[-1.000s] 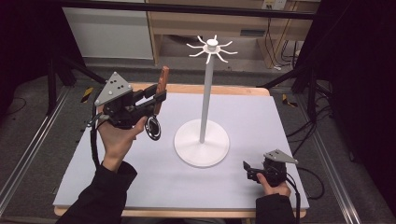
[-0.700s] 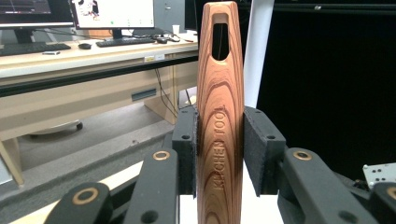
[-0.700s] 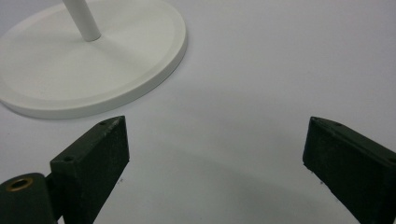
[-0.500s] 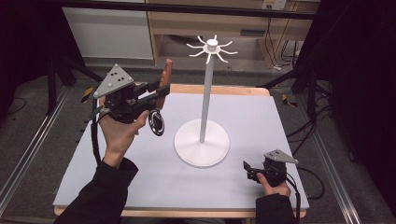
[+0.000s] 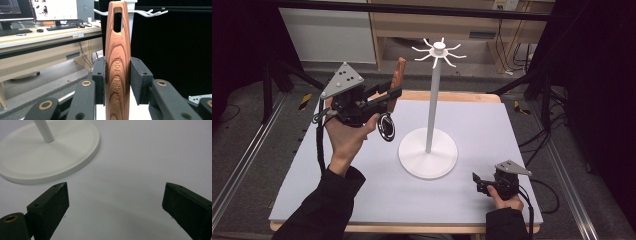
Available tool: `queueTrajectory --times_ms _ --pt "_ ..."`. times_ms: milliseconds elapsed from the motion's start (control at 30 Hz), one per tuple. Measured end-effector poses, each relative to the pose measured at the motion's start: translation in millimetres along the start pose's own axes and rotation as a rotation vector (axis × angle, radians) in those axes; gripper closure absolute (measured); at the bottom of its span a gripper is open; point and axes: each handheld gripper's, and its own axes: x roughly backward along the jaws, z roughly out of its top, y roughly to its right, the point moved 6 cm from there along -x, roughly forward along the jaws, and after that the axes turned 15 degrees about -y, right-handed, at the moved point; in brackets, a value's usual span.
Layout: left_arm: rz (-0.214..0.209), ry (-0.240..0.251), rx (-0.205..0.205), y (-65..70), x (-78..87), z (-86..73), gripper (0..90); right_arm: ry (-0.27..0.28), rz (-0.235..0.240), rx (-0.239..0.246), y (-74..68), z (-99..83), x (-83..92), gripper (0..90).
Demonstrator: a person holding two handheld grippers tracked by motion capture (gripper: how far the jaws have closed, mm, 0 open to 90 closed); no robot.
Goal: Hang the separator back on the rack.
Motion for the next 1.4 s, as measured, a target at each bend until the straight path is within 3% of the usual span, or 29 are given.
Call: queueTrajectory --times_ms 1400 --pt "-0.006 -0.023 -0.016 7.6 -27.9 20.8 67.7 0.005 0.008 -0.005 0.7 0.3 0.9 7.6"
